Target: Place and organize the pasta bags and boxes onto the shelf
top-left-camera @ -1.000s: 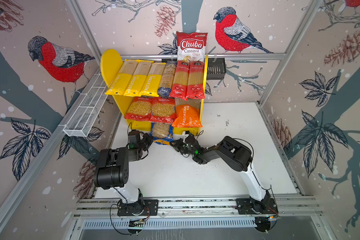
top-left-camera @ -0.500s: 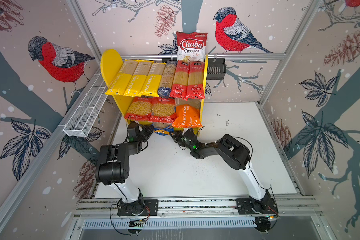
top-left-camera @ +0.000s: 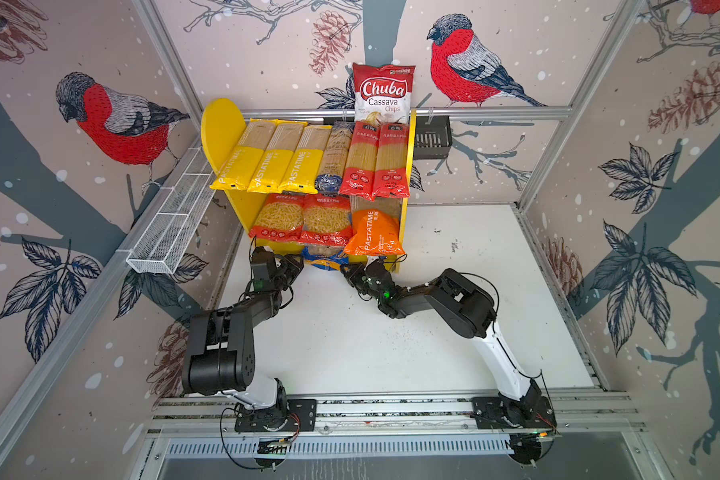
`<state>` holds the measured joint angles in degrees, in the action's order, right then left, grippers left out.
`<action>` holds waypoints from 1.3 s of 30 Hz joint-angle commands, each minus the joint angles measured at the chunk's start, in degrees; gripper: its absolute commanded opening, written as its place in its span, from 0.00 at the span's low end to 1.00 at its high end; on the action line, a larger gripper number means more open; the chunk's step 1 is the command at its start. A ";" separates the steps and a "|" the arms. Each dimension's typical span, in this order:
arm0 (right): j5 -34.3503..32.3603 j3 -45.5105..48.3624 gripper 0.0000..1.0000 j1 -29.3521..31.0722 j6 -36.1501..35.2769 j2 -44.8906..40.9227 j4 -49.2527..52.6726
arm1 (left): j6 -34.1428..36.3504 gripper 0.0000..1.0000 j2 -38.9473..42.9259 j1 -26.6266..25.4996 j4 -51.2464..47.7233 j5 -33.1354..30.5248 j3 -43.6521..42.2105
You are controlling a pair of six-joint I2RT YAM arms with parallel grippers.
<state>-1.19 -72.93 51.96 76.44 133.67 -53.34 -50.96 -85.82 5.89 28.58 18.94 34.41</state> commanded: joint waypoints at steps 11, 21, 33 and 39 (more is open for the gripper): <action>5.43 16.68 0.48 2.14 -3.70 -11.22 -7.80 | 4.91 0.48 16.35 0.00 -8.68 -5.35 -6.73; -3.91 37.45 0.48 3.28 -27.04 -36.69 10.54 | 22.83 0.55 39.28 -18.64 -17.90 -31.61 -11.16; -22.70 46.37 0.68 -19.90 -54.79 -71.11 28.86 | 48.47 0.62 40.95 -32.30 7.46 -56.01 -20.12; -33.31 52.80 0.75 -37.51 -62.27 -75.91 22.66 | 54.18 0.69 29.74 -28.31 29.90 -63.13 -25.95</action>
<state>-27.68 -22.50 18.00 20.32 58.04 -27.99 -0.01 -52.58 -24.56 43.27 -38.50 9.67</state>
